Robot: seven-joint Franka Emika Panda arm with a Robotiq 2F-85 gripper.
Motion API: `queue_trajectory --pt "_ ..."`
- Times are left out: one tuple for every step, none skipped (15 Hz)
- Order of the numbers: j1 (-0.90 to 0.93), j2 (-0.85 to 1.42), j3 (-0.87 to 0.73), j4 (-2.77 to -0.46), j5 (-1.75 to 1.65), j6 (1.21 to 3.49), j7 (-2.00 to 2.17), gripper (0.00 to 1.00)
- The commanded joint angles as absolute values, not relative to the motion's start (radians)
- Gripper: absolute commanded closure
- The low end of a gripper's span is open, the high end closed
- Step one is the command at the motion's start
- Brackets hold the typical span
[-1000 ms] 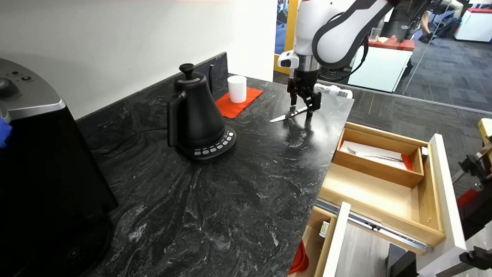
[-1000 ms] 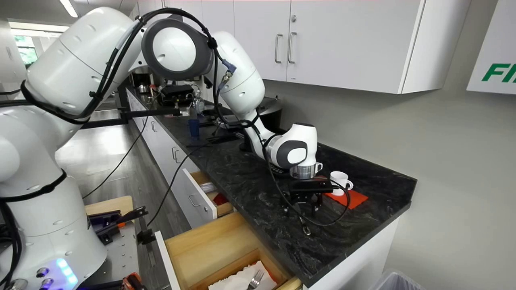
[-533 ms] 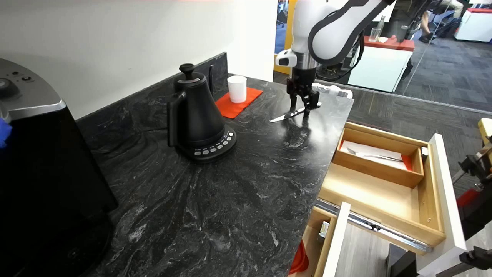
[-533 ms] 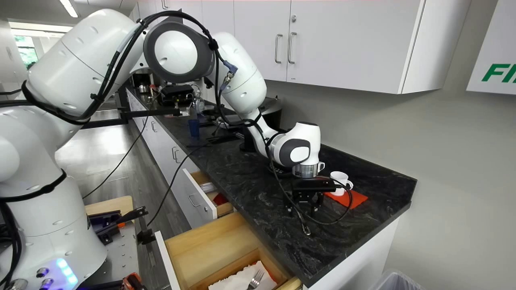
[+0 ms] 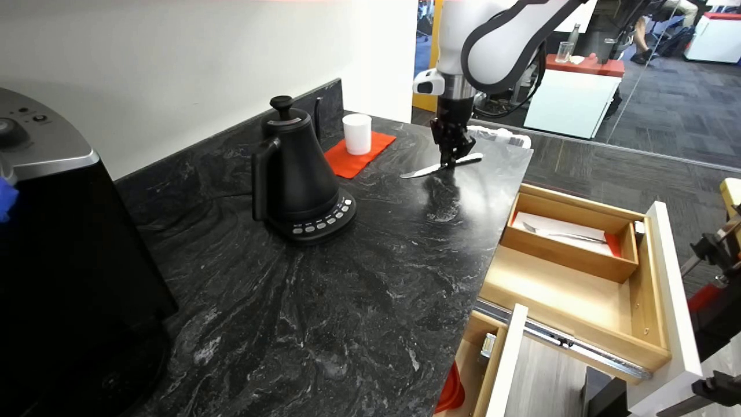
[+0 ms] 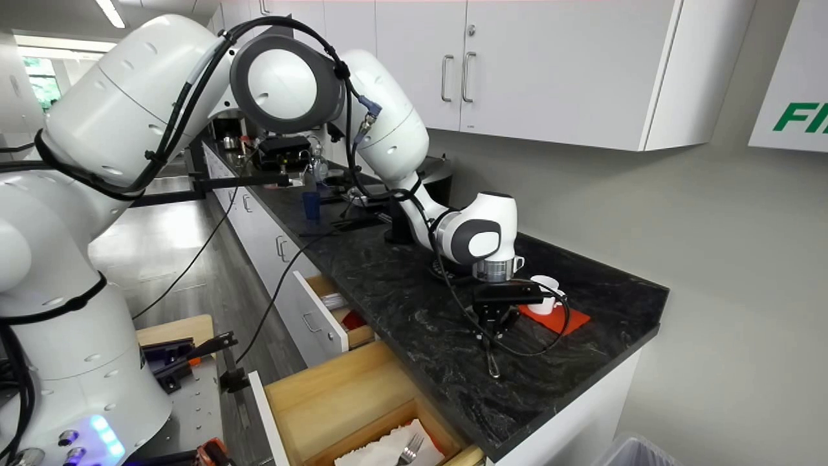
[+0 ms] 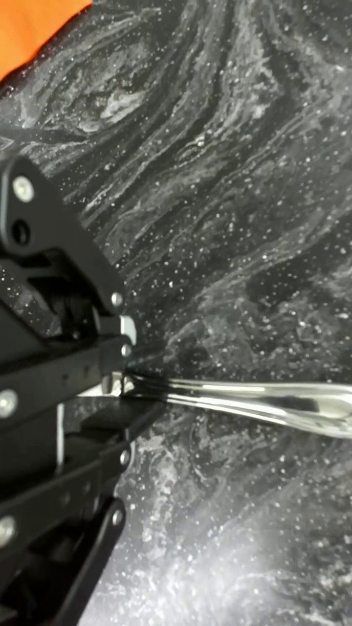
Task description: Pick the fork and knife on the counter and put them in the drawer
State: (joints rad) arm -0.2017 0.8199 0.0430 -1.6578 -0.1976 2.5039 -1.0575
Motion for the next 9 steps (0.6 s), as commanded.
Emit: queue_trajectory --pt "-0.224 0.822 0.061 -1.651 -0.175 2.481 -1.087 0.96" --pt "-0.223 0.821 0.061 -1.652 -0.175 2.481 -1.087 0.98" --pt "-0.224 0.819 0.061 -1.653 -0.174 2.482 -1.086 0.94" --pt "-0.222 0.818 0.059 -1.654 -0.175 2.482 -1.084 0.94" --pt "-0.221 0.817 0.058 -1.655 -0.175 2.482 -1.082 0.94" --pt "-0.22 0.813 0.057 -1.659 -0.176 2.482 -1.079 0.94" --pt "-0.216 0.802 0.055 -1.668 -0.178 2.484 -1.073 0.94" --pt "-0.212 0.789 0.052 -1.679 -0.18 2.487 -1.065 0.94" --pt "-0.207 0.773 0.051 -1.695 -0.18 2.491 -1.057 0.94"
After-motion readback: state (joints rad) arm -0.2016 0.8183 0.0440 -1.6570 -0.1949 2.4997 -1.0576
